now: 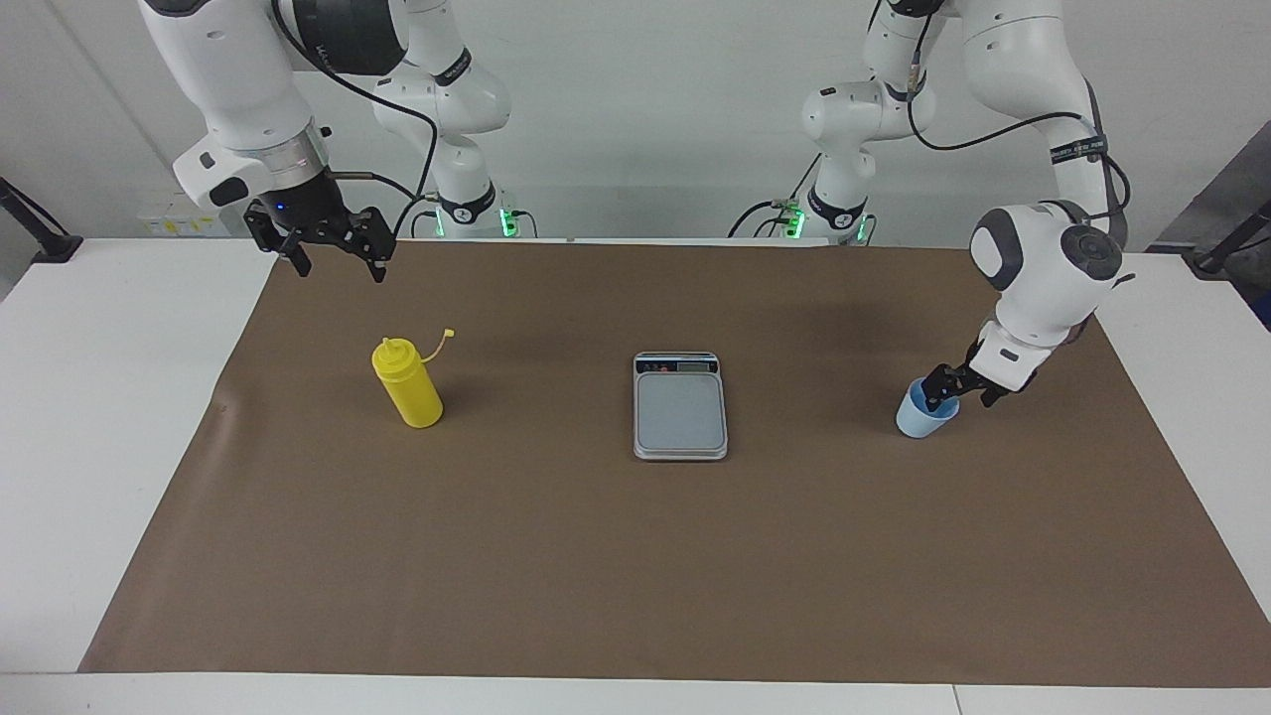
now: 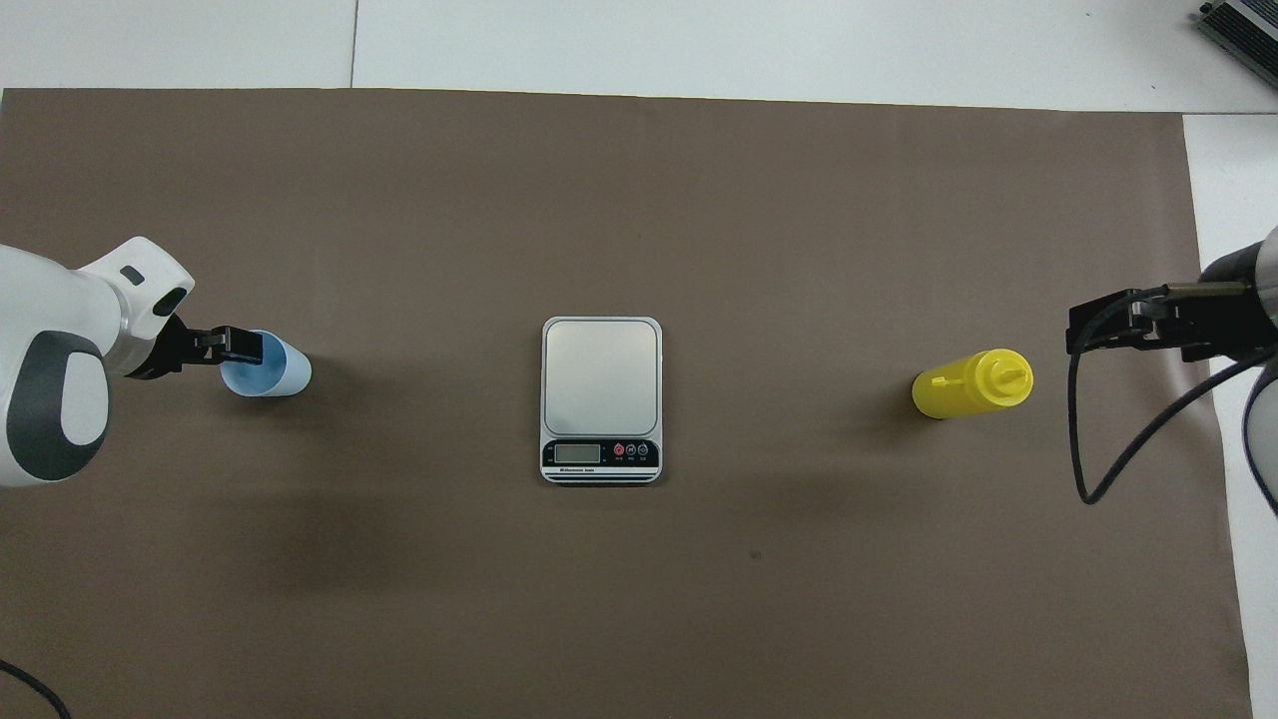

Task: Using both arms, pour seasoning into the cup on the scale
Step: 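Reach the left gripper to the light-blue cup and grasp it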

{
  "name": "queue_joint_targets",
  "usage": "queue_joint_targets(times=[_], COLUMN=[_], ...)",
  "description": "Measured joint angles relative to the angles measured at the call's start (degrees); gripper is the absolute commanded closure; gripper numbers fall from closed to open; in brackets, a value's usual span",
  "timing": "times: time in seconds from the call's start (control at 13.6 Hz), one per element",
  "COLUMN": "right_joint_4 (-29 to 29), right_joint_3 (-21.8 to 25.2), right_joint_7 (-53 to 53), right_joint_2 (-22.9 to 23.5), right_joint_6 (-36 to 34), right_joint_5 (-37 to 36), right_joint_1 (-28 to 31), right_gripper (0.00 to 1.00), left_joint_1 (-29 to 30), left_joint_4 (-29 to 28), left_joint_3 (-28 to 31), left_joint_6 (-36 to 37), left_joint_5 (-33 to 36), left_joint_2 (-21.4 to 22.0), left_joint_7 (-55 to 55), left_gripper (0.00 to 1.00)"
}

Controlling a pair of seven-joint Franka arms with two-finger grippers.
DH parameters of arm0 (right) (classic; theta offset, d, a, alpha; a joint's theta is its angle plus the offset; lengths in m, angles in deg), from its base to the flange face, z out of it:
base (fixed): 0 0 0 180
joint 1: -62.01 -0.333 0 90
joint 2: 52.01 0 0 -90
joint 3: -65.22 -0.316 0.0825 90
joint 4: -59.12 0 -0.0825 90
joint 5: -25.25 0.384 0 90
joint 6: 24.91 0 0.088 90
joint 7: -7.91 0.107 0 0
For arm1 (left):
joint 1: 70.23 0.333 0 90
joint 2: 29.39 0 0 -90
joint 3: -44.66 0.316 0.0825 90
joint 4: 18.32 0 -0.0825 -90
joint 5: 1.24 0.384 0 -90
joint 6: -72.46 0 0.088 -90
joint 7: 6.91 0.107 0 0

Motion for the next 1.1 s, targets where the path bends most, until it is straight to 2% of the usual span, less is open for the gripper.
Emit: queue_joint_targets(times=[0.15, 0.22, 0.29, 0.44, 0.81, 0.96, 1.1], right_joint_4=[0.00, 0.00, 0.00, 0.00, 0.00, 0.00, 0.00], right_joint_3=[0.00, 0.00, 0.00, 0.00, 0.02, 0.03, 0.04], right_joint_7=[0.00, 0.00, 0.00, 0.00, 0.00, 0.00, 0.00], right_joint_2=[0.00, 0.00, 0.00, 0.00, 0.00, 0.00, 0.00], right_joint_6=[0.02, 0.02, 0.02, 0.02, 0.02, 0.04, 0.04], right_joint_5=[0.00, 0.00, 0.00, 0.00, 0.00, 0.00, 0.00], right_joint_1=[0.00, 0.00, 0.00, 0.00, 0.05, 0.06, 0.07], right_gripper=[0.00, 0.00, 0.00, 0.00, 0.00, 0.00, 0.00], left_joint_1=[-0.02, -0.04, -0.09, -0.15, -0.16, -0.23, -0.31], left_joint_4=[-0.63, -0.70, -0.70, -0.70, -0.39, 2.46, 7.74], left_joint_3=[-0.13, -0.22, -0.29, -0.32, -0.39, -0.56, -0.60], left_joint_6=[-0.60, -0.67, -0.68, -0.68, -0.17, 3.72, 9.79], left_joint_5=[0.00, 0.00, 0.00, 0.00, 0.00, 0.00, 0.02], left_joint_2=[-0.01, -0.02, -0.01, -0.01, -0.02, -0.08, -0.31], left_joint_7=[-0.26, -0.71, -1.23, -1.69, -1.71, -1.62, -1.15], left_gripper=[0.00, 0.19, 0.49, 1.00, 1.00, 1.00, 1.00])
